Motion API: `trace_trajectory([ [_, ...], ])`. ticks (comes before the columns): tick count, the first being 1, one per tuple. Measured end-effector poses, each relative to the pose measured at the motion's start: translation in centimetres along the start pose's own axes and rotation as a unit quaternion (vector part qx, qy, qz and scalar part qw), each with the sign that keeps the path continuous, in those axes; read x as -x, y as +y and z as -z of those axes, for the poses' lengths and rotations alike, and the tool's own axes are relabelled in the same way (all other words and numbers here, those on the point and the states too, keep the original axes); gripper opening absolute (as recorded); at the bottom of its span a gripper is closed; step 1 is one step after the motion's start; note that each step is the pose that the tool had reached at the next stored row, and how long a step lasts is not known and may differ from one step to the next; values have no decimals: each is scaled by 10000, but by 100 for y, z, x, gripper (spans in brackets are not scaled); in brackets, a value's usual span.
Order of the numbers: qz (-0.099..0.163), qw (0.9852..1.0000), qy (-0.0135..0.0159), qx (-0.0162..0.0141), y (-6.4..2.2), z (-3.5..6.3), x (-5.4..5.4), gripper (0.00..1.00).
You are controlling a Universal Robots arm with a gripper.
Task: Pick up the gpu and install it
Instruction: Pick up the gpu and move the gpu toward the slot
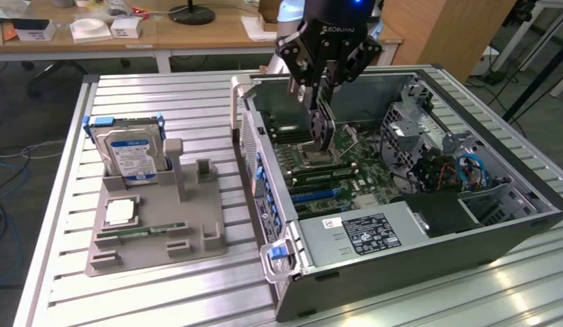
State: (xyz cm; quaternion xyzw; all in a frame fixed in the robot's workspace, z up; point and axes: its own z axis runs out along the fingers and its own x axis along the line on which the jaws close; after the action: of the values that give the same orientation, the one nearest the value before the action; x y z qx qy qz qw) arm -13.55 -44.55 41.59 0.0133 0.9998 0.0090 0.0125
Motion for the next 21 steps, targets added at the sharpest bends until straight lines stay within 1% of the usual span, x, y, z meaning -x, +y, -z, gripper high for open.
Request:
trace_trajectory([
  [21, 19, 10000, 0, 0, 5, -5, 185, 26],
])
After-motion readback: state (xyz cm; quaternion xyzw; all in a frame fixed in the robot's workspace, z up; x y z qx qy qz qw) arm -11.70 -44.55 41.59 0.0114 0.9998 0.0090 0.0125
